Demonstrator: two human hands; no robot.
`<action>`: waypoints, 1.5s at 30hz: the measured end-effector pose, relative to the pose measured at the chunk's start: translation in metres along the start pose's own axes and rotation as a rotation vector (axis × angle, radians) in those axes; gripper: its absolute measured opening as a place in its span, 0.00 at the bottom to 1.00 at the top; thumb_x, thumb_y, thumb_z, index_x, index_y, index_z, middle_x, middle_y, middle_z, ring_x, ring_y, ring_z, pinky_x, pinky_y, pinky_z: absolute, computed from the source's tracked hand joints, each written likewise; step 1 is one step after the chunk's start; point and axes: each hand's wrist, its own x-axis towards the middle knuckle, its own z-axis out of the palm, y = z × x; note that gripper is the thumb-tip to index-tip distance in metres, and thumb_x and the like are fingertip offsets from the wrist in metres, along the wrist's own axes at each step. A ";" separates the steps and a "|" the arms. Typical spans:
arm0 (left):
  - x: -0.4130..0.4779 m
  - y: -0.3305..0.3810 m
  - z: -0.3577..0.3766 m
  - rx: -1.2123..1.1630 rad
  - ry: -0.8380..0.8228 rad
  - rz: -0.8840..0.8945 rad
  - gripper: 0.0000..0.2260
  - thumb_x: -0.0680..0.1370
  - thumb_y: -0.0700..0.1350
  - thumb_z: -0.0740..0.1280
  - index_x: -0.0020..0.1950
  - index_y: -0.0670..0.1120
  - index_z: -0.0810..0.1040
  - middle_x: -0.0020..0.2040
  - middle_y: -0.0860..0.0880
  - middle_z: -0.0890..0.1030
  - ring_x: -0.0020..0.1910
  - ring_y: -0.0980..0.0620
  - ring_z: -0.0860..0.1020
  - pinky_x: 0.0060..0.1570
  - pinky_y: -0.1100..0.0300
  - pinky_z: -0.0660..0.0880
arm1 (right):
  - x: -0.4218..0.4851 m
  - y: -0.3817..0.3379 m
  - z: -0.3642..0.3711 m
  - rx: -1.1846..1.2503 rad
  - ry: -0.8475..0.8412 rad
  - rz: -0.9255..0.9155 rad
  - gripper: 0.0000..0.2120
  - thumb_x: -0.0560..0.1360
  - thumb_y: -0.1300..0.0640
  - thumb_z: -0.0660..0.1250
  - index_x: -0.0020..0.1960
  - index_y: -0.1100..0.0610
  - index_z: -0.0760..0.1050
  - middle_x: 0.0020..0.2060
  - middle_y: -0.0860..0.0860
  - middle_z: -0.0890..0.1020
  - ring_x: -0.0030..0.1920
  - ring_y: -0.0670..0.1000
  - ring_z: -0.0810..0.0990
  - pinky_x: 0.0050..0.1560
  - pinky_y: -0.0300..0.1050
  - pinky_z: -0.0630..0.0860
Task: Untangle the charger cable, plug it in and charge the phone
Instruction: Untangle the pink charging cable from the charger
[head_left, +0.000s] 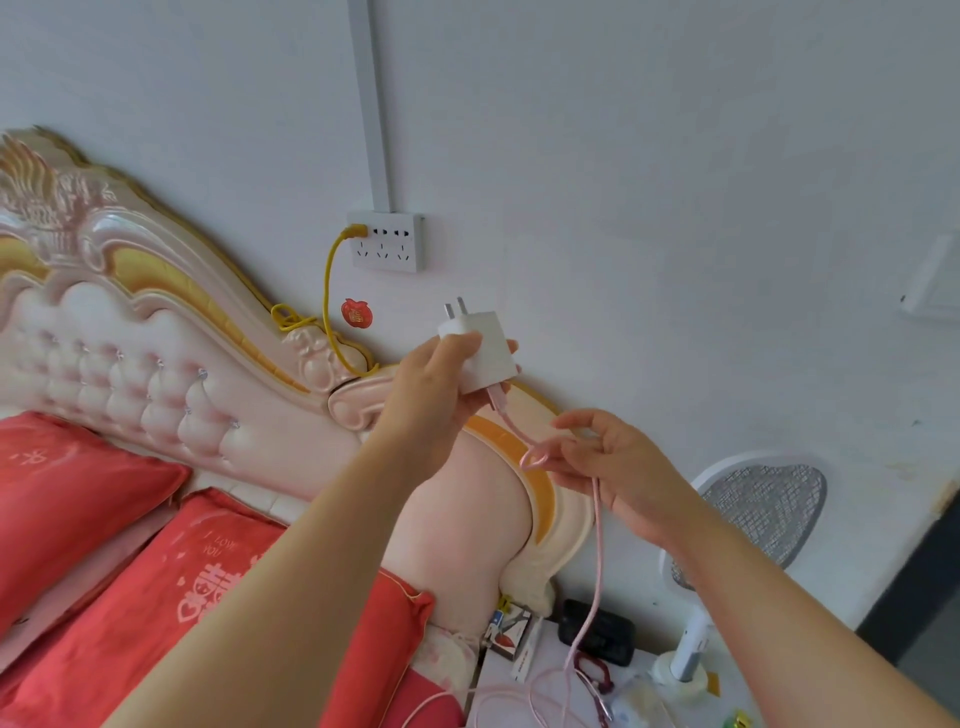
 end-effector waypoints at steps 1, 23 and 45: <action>0.001 0.003 -0.001 -0.029 -0.023 -0.008 0.08 0.78 0.40 0.56 0.52 0.42 0.74 0.45 0.42 0.83 0.37 0.49 0.81 0.35 0.60 0.78 | 0.000 0.001 -0.002 0.090 -0.017 0.008 0.06 0.72 0.61 0.63 0.49 0.58 0.71 0.42 0.56 0.85 0.45 0.52 0.84 0.39 0.37 0.78; 0.010 0.000 0.028 -0.185 -0.188 0.002 0.07 0.80 0.39 0.56 0.52 0.41 0.73 0.48 0.42 0.79 0.43 0.47 0.80 0.43 0.57 0.80 | -0.001 0.011 0.051 -0.064 -0.325 -0.004 0.07 0.72 0.58 0.67 0.44 0.48 0.83 0.43 0.44 0.85 0.50 0.42 0.80 0.52 0.34 0.74; 0.010 -0.011 -0.021 -0.079 -0.138 -0.005 0.11 0.74 0.45 0.62 0.54 0.44 0.76 0.41 0.47 0.83 0.42 0.49 0.81 0.44 0.56 0.78 | 0.000 0.033 0.015 -0.531 0.314 0.067 0.13 0.77 0.63 0.58 0.39 0.52 0.75 0.34 0.49 0.80 0.34 0.44 0.78 0.36 0.32 0.71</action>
